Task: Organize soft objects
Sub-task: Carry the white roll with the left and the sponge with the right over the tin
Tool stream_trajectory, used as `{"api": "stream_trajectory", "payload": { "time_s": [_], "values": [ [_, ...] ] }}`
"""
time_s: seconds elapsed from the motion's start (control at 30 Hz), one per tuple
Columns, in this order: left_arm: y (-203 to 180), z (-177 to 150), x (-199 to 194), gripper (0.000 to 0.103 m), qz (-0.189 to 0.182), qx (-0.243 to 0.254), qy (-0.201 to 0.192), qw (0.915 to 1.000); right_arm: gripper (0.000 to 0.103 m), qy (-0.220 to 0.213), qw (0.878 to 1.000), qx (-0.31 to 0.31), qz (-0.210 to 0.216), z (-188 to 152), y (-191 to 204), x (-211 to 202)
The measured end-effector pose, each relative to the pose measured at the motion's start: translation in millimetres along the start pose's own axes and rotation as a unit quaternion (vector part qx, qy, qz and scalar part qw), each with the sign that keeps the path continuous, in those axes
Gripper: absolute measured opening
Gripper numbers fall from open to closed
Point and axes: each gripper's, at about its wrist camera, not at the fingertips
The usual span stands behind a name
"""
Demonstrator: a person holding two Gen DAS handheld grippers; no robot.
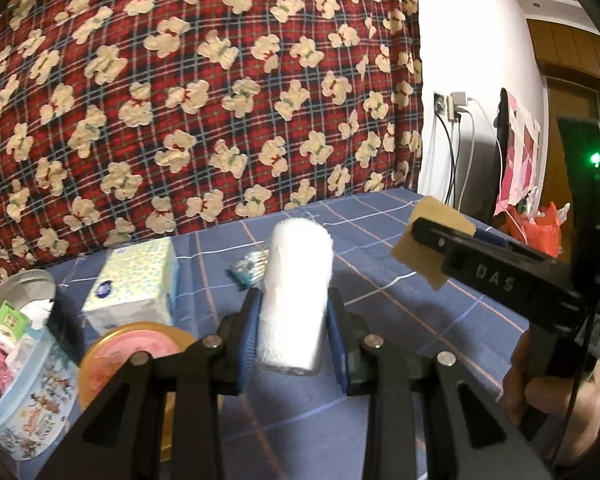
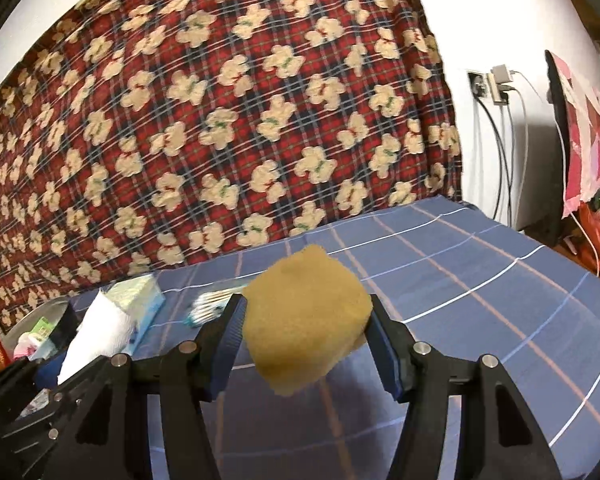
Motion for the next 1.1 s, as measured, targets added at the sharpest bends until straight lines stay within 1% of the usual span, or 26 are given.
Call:
{"api": "stream_trajectory", "payload": {
  "time_s": [0.2, 0.53, 0.73, 0.87, 1.1],
  "values": [
    [35, 0, -29, 0.030, 0.019, -0.016, -0.017, 0.9995, 0.061, 0.003, 1.000, -0.009, 0.030, -4, 37, -7],
    [104, -2, -69, 0.030, 0.070, -0.052, -0.040, 0.9954, 0.061, -0.001, 0.995, -0.039, 0.094, -3, 117, -15],
    [144, -6, -84, 0.030, 0.105, -0.071, -0.047, 0.9908, 0.062, 0.001, 0.990, -0.049, 0.133, -7, 164, -13],
    [171, -11, -92, 0.030, 0.126, -0.088, -0.048, 0.9869, 0.062, 0.009, 0.984, -0.059, 0.165, -12, 201, -8],
    [222, -19, -103, 0.030, 0.172, -0.116, -0.047, 0.9772, 0.062, 0.014, 0.976, -0.070, 0.204, -22, 255, 1]
  ]
}}
Point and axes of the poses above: each gripper's, at about its wrist camera, not at the fingertips, and x roughly the way its jaws point, y to its left, z to its top, and after that the axes turned 4 degrees about -y, right-handed
